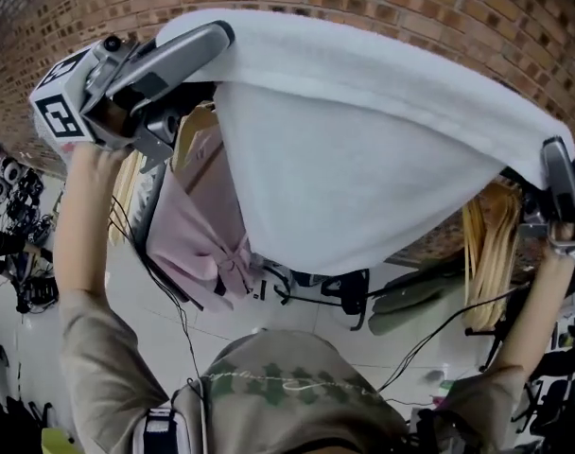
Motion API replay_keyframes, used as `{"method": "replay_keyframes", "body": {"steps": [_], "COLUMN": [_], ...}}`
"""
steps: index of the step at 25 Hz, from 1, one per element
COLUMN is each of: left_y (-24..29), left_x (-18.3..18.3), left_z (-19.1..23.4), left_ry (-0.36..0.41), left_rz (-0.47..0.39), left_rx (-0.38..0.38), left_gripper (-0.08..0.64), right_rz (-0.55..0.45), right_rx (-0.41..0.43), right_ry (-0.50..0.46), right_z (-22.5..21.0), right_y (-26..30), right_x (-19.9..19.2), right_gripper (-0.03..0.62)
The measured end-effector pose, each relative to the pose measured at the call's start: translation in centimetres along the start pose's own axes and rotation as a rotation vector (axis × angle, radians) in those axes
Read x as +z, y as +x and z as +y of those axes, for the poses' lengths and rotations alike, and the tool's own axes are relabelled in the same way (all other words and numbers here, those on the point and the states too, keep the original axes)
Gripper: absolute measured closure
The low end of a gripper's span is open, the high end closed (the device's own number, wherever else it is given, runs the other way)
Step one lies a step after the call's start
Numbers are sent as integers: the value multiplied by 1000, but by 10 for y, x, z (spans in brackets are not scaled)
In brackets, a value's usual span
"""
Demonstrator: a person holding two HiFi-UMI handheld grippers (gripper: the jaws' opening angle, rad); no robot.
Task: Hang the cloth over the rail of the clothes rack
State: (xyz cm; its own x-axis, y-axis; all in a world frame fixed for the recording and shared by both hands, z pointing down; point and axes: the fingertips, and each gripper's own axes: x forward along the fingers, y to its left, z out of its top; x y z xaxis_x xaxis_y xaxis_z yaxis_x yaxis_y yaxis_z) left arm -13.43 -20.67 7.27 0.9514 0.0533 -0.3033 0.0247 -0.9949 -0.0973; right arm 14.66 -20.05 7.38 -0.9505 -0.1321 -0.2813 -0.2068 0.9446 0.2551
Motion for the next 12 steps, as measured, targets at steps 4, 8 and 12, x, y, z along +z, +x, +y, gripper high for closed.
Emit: {"method": "replay_keyframes", "body": {"steps": [4, 8, 12], "left_y": [5, 8, 9], "left_x": [18, 31, 39], "left_z": [16, 36, 50], "left_ry": [-14, -33, -26], "left_rz": [5, 7, 18], "left_rx": [16, 35, 58], "left_gripper": [541, 541, 541], "right_rz": [3, 6, 10], "right_rx": [11, 24, 35], "right_ry": [7, 15, 14], "right_z": [-13, -26, -39], "right_y": [7, 14, 22], "right_x": [15, 31, 46], "right_gripper": [574, 574, 575]}}
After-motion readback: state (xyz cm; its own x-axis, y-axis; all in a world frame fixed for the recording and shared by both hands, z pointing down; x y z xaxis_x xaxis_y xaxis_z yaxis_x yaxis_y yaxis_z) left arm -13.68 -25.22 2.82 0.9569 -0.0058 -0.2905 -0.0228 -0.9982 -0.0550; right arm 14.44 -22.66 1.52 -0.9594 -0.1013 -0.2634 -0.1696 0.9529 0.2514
